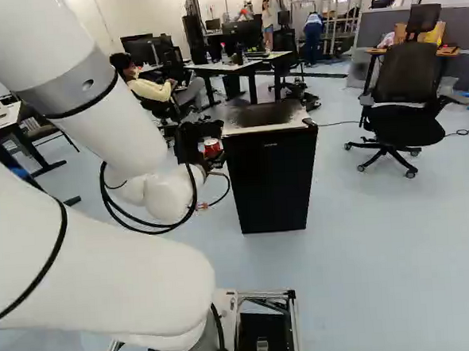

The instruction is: Grab a drink from the fridge

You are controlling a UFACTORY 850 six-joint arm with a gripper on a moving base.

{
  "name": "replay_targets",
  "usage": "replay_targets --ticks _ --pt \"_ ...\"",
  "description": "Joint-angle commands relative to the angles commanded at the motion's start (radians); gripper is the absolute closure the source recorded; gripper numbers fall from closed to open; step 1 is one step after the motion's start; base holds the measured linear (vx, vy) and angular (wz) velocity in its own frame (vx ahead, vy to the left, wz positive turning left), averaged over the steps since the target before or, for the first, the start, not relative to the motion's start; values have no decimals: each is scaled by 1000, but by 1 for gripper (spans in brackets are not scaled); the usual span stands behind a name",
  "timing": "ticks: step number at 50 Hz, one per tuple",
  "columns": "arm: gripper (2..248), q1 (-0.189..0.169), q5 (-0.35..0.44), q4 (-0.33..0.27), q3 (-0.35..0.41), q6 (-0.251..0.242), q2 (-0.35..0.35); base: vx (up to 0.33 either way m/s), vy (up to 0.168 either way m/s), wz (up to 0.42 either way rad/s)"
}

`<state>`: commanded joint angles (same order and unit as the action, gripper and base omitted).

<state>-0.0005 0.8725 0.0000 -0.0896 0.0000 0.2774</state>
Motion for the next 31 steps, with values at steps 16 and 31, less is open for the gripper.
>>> replay_targets --ticks 16,31 --pt "157 1 0 0 2 0 2 0 0 0" --pt "157 1 0 0 2 0 2 0 0 0"
